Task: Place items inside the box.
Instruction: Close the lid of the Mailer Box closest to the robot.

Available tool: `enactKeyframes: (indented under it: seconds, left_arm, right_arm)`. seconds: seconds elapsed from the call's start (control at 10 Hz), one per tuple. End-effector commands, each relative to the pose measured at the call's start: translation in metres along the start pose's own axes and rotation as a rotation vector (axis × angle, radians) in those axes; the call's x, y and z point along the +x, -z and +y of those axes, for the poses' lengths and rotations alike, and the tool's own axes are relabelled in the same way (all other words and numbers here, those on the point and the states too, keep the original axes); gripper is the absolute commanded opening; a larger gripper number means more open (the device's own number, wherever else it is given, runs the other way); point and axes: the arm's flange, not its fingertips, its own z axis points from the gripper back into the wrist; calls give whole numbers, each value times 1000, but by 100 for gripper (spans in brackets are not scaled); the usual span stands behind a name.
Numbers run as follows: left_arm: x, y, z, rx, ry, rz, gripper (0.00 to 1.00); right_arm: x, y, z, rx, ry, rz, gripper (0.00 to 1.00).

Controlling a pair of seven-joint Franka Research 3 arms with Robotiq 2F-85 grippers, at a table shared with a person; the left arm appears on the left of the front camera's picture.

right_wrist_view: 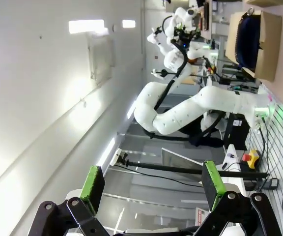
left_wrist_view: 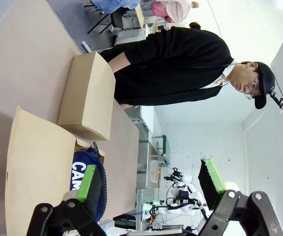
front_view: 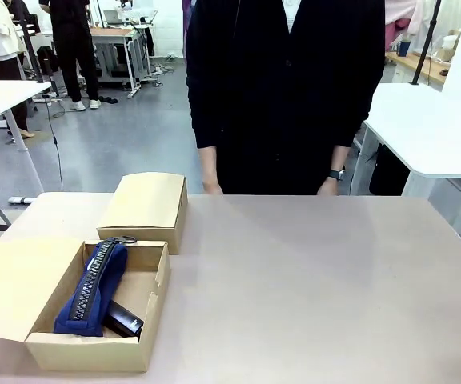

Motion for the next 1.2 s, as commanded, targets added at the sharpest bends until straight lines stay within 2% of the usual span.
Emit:
enactKeyframes:
  seconds: [0.0,0.2,0.3,0.4,0.5,0.6,0.7,0.8,0.9,1.0,1.1]
  left_arm:
    - [0,0,-1,-25,17,-6,100]
    - [0,0,0,0,0,0,100]
    - [-9,-3,-18,-181,270,96,100]
    - [-14,7,-23,-252,482,171,100]
    - [-25,20,-21,-218,783,123,100]
    - [-41,32,-20,-230,1086,148,100]
    - [-52,41,-19,-274,1396,124,100]
    - [-58,47,-19,-420,1688,72,100]
    - [-61,54,-25,-588,1906,54,100]
    - [-62,57,-28,-669,2021,56,100]
    - [-66,58,-27,-723,2118,101,100]
  right_arm:
    - [-2,-3,4,-15,20,5,100]
    - [-2,-3,4,-15,20,5,100]
    - [-2,-3,4,-15,20,5,100]
    - [-2,-3,4,-15,20,5,100]
    - [-2,-3,4,-15,20,5,100]
    - [-2,-3,4,-15,20,5,100]
    - [-2,-3,4,-15,20,5,100]
    - [-2,-3,4,-15,20,5,100]
    - [-2,-3,4,-15,20,5,100]
    - [-2,-3,4,-15,20,5,100]
    - [-2,-3,4,-15,20,5,100]
